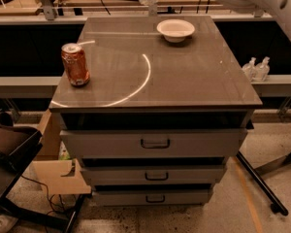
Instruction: Move water bottle near coke can
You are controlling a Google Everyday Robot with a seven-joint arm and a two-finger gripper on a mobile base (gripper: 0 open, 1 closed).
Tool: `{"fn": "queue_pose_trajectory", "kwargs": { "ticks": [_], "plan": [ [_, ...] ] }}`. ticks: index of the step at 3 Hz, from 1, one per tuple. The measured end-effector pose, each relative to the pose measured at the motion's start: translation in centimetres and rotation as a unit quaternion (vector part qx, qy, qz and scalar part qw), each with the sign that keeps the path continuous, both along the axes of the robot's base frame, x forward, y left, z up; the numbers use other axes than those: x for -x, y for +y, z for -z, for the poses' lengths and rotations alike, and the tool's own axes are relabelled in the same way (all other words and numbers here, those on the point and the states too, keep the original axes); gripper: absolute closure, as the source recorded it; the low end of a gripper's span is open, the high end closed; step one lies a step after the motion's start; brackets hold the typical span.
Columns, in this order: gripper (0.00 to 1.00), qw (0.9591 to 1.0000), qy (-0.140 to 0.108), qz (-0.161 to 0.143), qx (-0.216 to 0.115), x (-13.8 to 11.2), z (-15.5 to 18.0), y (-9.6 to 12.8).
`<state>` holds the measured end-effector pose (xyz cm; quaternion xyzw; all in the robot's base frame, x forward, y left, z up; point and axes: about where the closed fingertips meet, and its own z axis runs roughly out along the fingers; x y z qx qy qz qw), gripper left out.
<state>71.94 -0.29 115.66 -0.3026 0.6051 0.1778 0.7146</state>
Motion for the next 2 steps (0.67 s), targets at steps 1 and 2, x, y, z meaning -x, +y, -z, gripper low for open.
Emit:
{"fn": "queue_pose_trajectory", "kwargs": {
  "ticks": [1,2],
  "plan": [
    [1.0,0.9991,0.038,0.001,0.019,2.4,5.8,1.5],
    [1.0,0.9952,0.087,-0.013,0.043,4.1,12.9,3.8]
  ]
}}
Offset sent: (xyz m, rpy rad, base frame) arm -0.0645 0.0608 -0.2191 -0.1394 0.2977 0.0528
